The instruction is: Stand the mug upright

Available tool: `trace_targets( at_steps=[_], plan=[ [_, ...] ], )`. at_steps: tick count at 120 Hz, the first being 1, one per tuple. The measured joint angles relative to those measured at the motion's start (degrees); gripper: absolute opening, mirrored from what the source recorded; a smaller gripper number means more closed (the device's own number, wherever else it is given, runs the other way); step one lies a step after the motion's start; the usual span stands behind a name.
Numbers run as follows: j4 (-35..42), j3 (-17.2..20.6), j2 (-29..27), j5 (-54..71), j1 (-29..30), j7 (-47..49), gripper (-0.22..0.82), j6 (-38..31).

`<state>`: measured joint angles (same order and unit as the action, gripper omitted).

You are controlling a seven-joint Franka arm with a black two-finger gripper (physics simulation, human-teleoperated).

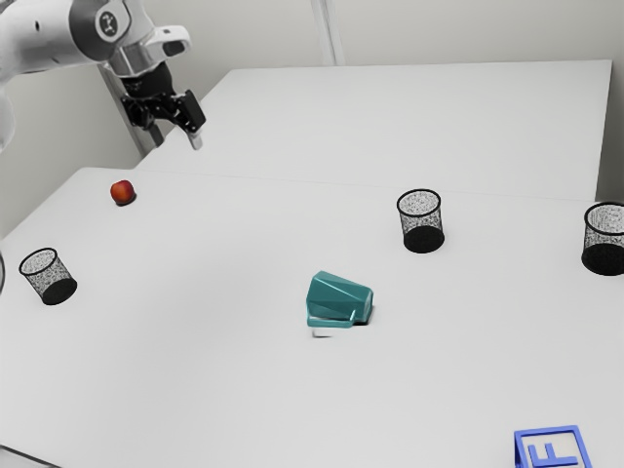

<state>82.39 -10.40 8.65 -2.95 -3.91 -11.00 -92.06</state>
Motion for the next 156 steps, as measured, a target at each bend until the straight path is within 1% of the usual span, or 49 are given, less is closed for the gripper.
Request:
trace_targets(
  at_steps=[13,20,43,57,77,90,104,115,126,156],
  plan=[
    [0.8,0.1,-0.3,-0.6,0.2,-0.7,0.60,0.3],
    [2.5,0.0,-0.5,-2.8,0.2,-1.1,0.60,0.6],
    [14.9,-0.7,-1.7,-18.6,0.1,-2.0,0.60,-0.7],
    [22.0,-2.1,-1.8,-28.2,0.0,-2.4,0.60,-2.4],
    [30.3,-2.9,-0.1,-39.7,0.1,-4.5,0.60,-5.6],
    [31.7,-2.6,2.1,-45.5,-0.1,-6.6,0.60,-7.5],
    [33.1,-1.5,2.9,-48.7,-1.2,-9.2,0.60,-10.2],
    [34.4,-1.0,3.6,-50.5,-2.4,-11.3,0.60,-12.4],
    [35.9,0.7,4.0,-52.2,-2.9,-13.5,0.60,-15.0],
    [36.0,2.2,5.8,-54.8,-4.5,-18.2,0.59,-20.9]
  ],
)
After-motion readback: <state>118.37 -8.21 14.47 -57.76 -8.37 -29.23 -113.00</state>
